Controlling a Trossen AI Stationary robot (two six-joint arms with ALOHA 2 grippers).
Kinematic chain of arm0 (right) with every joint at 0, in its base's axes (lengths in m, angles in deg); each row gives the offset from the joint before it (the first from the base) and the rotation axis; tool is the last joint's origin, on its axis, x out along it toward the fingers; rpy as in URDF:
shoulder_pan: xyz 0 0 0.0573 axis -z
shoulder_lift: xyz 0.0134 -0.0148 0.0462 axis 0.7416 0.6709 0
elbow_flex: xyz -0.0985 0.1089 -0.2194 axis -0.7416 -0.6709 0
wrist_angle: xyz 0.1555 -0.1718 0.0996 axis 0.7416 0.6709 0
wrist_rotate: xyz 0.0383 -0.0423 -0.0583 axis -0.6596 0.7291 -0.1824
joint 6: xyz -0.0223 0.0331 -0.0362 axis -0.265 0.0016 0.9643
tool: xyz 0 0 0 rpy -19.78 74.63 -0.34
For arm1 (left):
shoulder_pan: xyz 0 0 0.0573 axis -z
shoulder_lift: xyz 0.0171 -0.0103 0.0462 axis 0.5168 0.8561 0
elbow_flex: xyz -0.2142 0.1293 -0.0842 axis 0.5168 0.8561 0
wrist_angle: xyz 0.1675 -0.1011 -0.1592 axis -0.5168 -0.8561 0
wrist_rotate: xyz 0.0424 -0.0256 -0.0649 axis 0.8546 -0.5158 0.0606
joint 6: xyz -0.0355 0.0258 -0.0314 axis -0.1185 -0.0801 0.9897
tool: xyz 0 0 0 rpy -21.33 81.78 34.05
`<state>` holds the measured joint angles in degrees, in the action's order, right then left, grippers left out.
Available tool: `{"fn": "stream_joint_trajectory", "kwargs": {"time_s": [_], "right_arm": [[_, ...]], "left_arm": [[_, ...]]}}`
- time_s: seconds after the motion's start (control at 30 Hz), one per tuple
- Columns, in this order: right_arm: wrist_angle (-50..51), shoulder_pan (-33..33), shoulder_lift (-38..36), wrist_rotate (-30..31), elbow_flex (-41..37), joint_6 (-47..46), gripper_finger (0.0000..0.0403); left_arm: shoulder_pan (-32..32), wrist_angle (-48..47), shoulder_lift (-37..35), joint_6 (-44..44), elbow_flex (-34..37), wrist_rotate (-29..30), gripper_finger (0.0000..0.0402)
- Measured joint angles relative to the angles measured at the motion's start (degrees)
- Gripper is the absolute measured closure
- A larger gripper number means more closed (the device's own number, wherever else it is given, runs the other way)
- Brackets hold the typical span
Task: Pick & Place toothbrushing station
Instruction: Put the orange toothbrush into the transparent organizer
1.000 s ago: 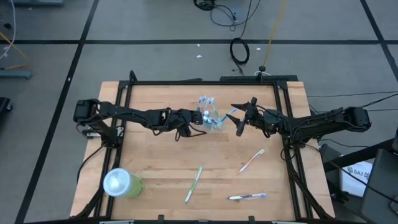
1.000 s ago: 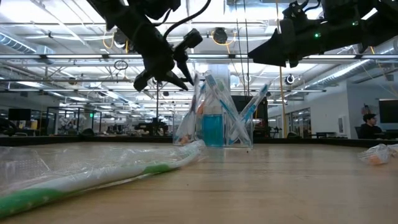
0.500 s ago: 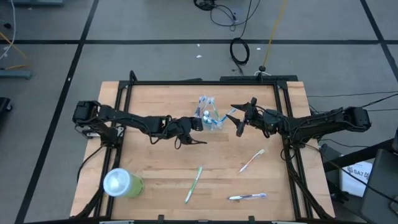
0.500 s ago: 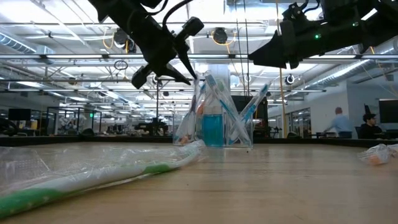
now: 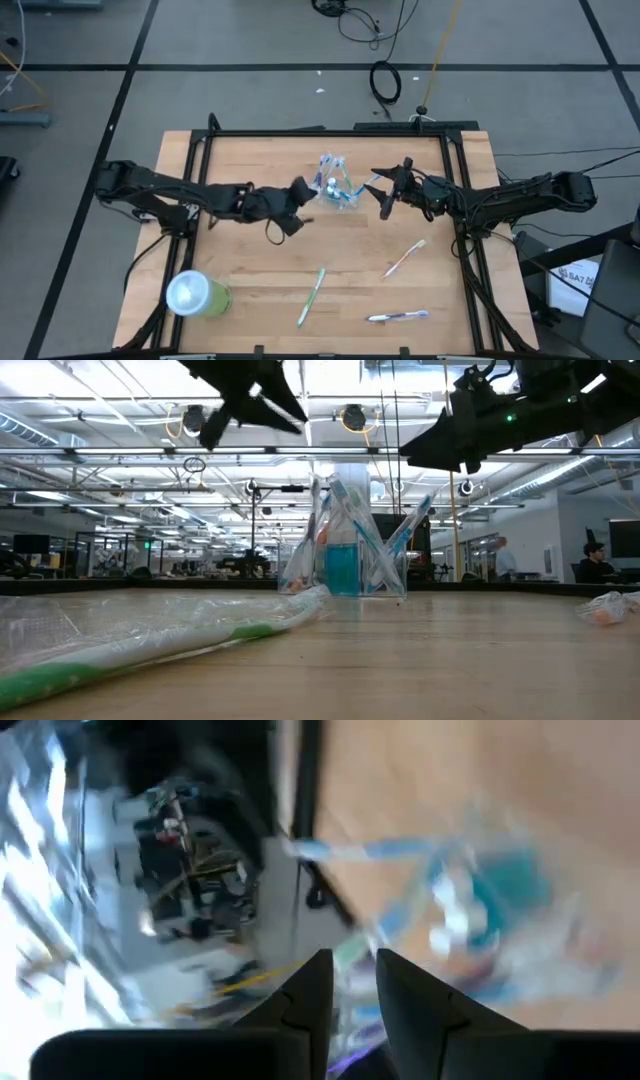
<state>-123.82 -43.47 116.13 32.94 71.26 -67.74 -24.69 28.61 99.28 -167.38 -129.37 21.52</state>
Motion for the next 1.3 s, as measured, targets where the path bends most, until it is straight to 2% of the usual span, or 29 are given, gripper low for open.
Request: {"fn": "stream_joint_trajectory", "kwargs": {"time_s": [0.2, 0.37, 0.53, 0.63, 0.73, 0.9, 1.03, 1.17, 1.3], "right_arm": [[0.0, 0.0, 0.0, -10.0, 0.0, -0.9, 0.0163], [0.0, -1.4, 0.0, -15.9, 0.0, -0.9, 0.0163], [0.0, -4.5, 0.0, -15.9, 0.0, -0.9, 0.0163], [0.0, -7.1, 0.0, -16.4, 0.0, -0.9, 0.0163], [-0.3, -9.9, 0.0, -18.9, 0.0, -2.1, 0.0163], [1.0, -14.6, 0.0, -17.1, 0.0, -10.2, 0.0163], [6.7, -19.4, 0.0, -17.7, 0.1, -12.6, 0.0163], [18.9, -24.0, 0.0, -18.8, 4.5, -13.3, 0.0163], [39.3, -26.1, 0.0, -18.5, 12.0, -13.3, 0.0163]], "left_arm": [[-0.4, -4.5, -5.7, 27.2, 0.0, -11.1, 0.0314], [-0.5, -9.8, -10.3, 46.1, -0.1, -9.9, 0.0314], [-0.6, -16.0, -14.8, 58.5, 0.6, -9.9, 0.0314], [-0.6, -15.1, -17.4, 60.8, 4.0, -9.9, 0.0314], [-0.8, -9.0, -20.0, 62.2, 9.1, -10.0, 0.0314], [-0.8, 3.4, -22.2, 62.9, 17.8, -9.6, 0.0314], [-0.8, 10.1, -22.6, 62.5, 20.3, -9.5, 0.0314], [-0.8, 11.3, -22.6, 61.7, 20.4, -9.5, 0.0314], [-0.8, 11.8, -22.6, 61.7, 20.4, -9.4, 0.0314]]}}
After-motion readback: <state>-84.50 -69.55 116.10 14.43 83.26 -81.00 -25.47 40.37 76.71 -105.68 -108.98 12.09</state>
